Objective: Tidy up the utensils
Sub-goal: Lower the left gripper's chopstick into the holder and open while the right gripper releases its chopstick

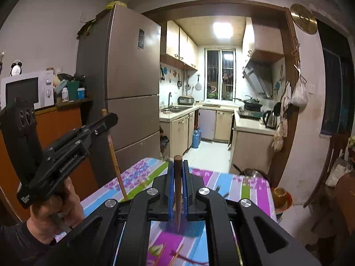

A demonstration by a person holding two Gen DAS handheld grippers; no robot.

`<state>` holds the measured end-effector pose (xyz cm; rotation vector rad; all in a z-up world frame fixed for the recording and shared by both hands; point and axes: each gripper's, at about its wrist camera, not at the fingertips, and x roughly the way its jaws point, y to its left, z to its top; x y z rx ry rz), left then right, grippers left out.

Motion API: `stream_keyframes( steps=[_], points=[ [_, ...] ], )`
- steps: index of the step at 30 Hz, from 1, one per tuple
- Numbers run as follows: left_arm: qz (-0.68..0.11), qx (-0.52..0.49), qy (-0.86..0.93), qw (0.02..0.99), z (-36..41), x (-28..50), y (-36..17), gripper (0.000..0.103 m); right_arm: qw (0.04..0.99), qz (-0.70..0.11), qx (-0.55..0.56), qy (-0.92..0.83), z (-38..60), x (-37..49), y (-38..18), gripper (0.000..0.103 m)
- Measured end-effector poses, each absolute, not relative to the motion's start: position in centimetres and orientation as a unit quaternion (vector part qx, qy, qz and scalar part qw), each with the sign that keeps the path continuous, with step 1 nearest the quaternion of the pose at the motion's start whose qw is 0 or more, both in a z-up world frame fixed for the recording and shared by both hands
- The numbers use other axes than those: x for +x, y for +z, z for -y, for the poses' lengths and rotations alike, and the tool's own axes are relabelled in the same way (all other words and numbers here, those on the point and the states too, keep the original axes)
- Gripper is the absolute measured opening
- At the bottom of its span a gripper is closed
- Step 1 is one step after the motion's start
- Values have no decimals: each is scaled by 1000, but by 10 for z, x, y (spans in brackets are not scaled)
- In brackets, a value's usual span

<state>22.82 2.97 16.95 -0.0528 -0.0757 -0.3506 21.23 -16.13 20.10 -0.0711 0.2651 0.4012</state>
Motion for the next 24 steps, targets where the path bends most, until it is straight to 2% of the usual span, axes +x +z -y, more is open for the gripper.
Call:
stream_keyframes(
  steps=[11,24],
  points=[
    [43,-27,-156,986,-10,279,177,5,971,-133,-35,194,174,274,228,8],
    [23,-25,-138,990,6,327,150,5,963,-180,-20,201,185,332,192,8]
  ],
)
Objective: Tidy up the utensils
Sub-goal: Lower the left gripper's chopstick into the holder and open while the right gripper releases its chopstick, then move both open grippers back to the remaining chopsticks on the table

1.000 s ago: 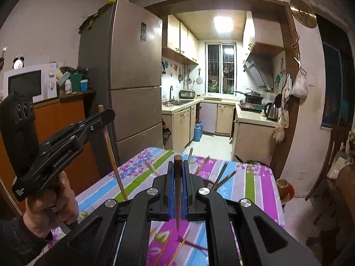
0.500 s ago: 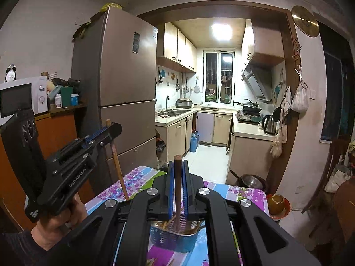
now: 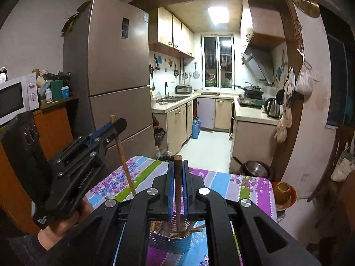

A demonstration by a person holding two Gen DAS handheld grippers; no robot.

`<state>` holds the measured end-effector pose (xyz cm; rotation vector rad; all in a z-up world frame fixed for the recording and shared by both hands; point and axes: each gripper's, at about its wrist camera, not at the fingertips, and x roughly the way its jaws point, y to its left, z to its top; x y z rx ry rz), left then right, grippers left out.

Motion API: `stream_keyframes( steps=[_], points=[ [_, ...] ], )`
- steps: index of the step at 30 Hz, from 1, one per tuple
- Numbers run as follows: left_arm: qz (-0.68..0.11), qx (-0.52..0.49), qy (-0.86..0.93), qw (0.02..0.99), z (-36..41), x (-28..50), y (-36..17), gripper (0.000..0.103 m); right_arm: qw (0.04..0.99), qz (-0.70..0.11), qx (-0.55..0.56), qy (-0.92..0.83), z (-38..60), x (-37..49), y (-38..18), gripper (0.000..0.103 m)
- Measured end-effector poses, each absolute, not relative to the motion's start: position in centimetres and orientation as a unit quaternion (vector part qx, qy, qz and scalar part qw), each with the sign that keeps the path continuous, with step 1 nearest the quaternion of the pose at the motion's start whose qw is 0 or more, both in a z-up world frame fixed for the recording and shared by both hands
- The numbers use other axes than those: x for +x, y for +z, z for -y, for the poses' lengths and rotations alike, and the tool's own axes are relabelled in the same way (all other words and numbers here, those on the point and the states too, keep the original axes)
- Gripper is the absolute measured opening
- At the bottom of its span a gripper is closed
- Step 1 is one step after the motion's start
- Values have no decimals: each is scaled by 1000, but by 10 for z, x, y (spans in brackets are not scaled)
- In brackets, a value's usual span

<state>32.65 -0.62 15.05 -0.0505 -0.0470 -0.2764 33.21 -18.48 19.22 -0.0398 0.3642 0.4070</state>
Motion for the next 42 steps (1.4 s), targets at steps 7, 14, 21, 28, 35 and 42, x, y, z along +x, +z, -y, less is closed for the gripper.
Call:
stream_keyframes(
  steps=[7,14,21,28,35,42],
  points=[
    [9,-26,-117,993,1,343,137,5,958,-193,-23,211,174,344,182,8],
    [-12,-32,-99,994,-4,355,125,38,953,-218,-18,212,168,364,168,8],
    [-10,-46,-96,994,-14,349,126,50,957,-201,-16,208,169,358,169,8],
    [-10,-38,-103,994,-23,314,134,54,965,-163,-12,204,182,320,184,9],
    [-37,25,-126,991,-50,217,97,69,972,-93,-24,213,204,220,160,34],
    [-160,46,-158,973,-77,122,-17,69,972,-113,-18,204,214,131,61,38]
  ],
)
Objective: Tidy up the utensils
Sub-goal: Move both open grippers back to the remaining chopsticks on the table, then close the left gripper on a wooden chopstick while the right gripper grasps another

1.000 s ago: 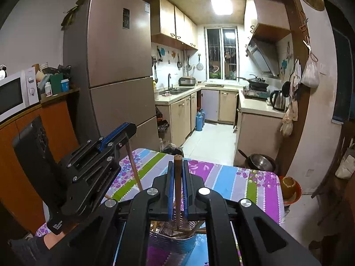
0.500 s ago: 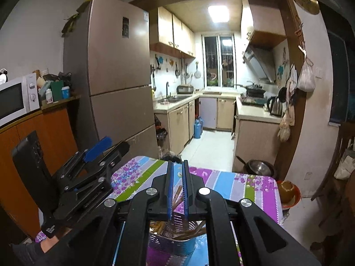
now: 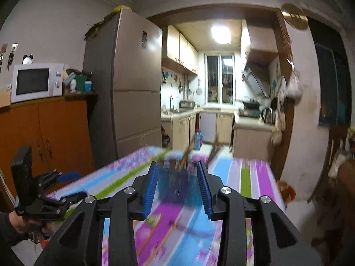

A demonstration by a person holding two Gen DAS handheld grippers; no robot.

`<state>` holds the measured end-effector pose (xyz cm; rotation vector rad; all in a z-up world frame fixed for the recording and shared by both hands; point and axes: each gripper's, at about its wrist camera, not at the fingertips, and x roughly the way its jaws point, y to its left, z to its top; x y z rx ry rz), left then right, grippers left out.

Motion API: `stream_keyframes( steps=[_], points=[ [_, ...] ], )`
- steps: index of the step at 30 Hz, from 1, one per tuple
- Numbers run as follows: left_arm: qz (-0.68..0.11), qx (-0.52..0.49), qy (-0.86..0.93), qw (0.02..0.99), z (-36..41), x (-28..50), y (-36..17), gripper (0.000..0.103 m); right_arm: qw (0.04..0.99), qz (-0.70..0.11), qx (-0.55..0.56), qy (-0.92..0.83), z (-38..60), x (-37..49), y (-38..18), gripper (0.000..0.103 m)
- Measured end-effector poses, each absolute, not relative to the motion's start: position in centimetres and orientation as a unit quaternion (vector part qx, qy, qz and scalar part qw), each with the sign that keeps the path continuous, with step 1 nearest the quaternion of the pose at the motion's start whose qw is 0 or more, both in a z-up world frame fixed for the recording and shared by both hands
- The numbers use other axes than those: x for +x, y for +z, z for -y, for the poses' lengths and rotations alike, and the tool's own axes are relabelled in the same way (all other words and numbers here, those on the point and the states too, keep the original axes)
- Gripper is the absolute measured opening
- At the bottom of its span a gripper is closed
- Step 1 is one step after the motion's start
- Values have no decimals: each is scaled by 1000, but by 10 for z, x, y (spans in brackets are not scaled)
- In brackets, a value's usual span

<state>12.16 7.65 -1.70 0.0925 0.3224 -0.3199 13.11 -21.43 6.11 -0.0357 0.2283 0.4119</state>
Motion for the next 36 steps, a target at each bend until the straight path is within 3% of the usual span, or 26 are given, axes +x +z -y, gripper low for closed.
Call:
stream_keyframes(
  steps=[7,12,15,27,32,36],
  points=[
    [-210,42,-164,963,-78,64,-93,67,966,-179,29,185,216,88,-25,38],
    [-221,54,-157,961,-73,58,-118,32,965,-196,24,173,205,66,-57,38],
    [-231,56,-151,960,-71,67,-129,20,964,-203,19,172,198,56,-72,38],
    [-195,58,-150,968,-59,65,-141,16,956,-227,16,184,167,51,-106,36],
    [-190,54,-148,969,-61,61,-142,8,956,-225,15,187,159,53,-110,22],
    [-191,53,-151,969,-61,60,-142,8,954,-236,12,182,152,58,-123,21]
  ],
)
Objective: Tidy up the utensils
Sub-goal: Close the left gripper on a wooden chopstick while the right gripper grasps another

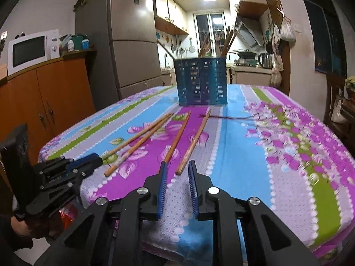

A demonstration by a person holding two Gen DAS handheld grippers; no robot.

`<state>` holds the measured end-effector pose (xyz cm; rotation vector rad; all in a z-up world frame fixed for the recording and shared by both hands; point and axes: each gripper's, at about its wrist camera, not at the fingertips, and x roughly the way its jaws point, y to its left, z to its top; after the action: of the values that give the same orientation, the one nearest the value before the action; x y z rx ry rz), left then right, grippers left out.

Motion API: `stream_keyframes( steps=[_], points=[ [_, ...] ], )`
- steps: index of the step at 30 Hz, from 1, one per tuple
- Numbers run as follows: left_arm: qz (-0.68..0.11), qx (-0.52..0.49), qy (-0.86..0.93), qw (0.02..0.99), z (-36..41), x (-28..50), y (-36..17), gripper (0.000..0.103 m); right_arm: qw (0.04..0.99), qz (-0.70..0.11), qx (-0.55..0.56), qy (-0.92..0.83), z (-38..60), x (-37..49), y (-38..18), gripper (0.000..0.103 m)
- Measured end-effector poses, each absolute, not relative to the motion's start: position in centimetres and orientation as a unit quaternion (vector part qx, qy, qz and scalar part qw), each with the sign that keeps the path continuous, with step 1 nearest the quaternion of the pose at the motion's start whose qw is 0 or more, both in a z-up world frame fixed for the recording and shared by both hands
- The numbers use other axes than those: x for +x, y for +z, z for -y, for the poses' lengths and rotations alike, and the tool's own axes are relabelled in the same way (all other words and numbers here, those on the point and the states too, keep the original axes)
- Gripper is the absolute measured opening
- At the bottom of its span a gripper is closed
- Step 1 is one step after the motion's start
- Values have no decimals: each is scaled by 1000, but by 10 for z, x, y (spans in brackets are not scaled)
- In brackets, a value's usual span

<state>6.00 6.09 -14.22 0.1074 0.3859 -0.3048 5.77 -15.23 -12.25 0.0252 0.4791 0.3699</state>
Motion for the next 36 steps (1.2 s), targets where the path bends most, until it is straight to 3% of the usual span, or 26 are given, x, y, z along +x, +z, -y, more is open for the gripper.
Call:
stream_keyframes(
  steps=[29,36],
  points=[
    [-195,39,-161,967,-63,68,-140,8,968,-219,13,120,127,93,-144,21],
    [-199,37,-164,965,-63,68,-139,8,974,-165,1,157,126,38,-118,21]
  ],
)
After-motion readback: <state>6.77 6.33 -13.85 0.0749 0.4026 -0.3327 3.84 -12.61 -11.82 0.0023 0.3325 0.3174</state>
